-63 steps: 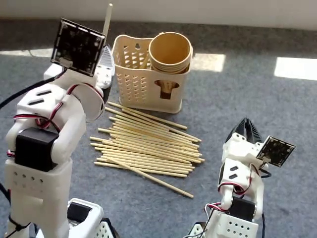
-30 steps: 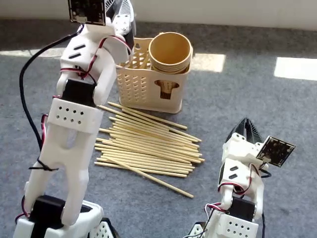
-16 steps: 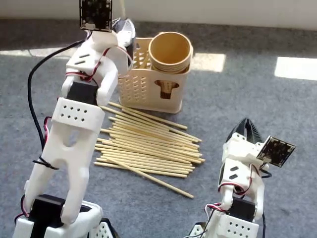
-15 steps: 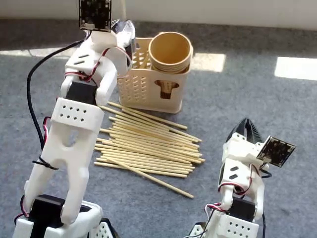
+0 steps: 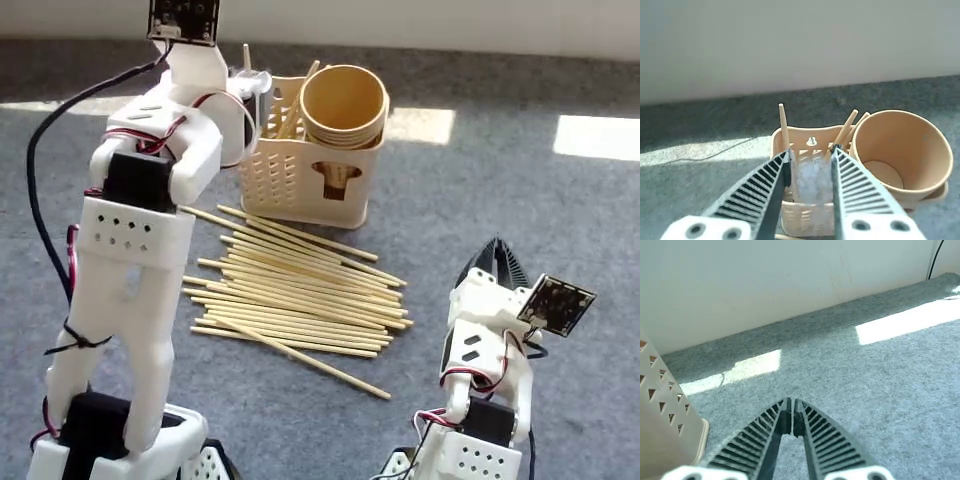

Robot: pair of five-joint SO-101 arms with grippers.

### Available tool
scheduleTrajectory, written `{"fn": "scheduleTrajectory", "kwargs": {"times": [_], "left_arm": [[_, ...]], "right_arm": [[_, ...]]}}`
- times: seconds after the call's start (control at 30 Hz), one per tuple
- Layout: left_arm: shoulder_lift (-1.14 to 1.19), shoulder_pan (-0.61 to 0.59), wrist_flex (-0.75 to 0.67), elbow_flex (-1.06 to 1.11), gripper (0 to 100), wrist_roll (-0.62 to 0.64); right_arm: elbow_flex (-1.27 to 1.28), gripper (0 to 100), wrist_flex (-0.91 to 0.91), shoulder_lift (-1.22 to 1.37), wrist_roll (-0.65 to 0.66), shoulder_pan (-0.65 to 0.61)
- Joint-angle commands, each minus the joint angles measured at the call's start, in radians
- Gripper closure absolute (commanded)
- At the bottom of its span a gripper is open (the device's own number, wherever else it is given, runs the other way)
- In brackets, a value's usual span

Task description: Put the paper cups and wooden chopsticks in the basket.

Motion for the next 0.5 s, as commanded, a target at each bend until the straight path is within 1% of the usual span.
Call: {"fn": "scheduleTrajectory", "kwargs": {"times": [0.0, 0.3, 0.37, 0.47], "left_arm": [[-0.013, 0.002, 0.127, -0.116, 86, -0.032], [-0.015, 0.001, 0.413, -0.285, 86, -0.037], [-0.015, 0.008, 0.471, -0.321, 86, -0.080], [-0.019, 0.062, 0.552, -0.355, 86, -0.143]], "right_arm": [[-0.001, 96.9, -0.031, -0.004, 0.009, -0.010], [-0.001, 96.9, -0.031, -0.004, 0.009, -0.010], [-0.001, 96.9, -0.031, -0.004, 0.009, -0.010], [-0.001, 96.9, -0.031, -0.004, 0.009, -0.010]]}}
